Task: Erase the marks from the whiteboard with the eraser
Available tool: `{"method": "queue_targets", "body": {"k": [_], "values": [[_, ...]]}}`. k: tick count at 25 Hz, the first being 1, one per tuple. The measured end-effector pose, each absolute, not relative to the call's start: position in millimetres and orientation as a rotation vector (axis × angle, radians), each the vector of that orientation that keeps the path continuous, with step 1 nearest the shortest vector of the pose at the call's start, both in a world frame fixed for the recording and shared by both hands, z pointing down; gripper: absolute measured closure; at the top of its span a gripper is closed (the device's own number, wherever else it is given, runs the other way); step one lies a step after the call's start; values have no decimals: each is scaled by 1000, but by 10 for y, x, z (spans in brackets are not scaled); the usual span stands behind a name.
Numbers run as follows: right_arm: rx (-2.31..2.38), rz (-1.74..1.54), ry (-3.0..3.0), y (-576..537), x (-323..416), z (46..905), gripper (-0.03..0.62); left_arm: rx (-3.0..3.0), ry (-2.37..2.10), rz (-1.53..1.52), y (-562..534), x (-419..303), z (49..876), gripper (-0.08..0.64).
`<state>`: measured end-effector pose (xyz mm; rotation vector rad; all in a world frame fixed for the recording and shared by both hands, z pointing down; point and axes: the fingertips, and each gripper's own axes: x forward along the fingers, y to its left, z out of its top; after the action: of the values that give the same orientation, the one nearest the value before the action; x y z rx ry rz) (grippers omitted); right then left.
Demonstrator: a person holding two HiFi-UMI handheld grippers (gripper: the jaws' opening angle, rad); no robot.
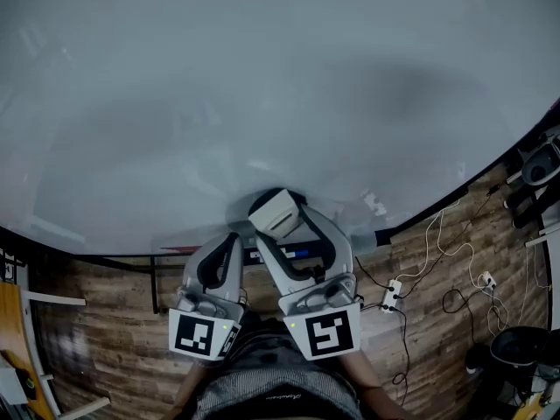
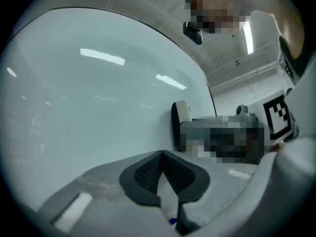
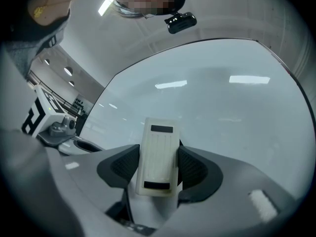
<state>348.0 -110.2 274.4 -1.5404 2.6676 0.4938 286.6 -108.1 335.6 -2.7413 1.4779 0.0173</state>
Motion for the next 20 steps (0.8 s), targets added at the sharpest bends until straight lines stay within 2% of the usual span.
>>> {"method": "queue_targets", "body": {"k": [9,16,20], "values": [[-1504,497,2702,-1132,4027,2732,342,-2716,1519,10,-1087,3346,3335,557],[-1540,524,2730,-1175,4104,2778,342,-2735,1571,30,-1067,3265,3460,557],[-1592,520,2686,-1176,4631,2745,342,-2730,1523,28,-1026,3691,3379,557]]}}
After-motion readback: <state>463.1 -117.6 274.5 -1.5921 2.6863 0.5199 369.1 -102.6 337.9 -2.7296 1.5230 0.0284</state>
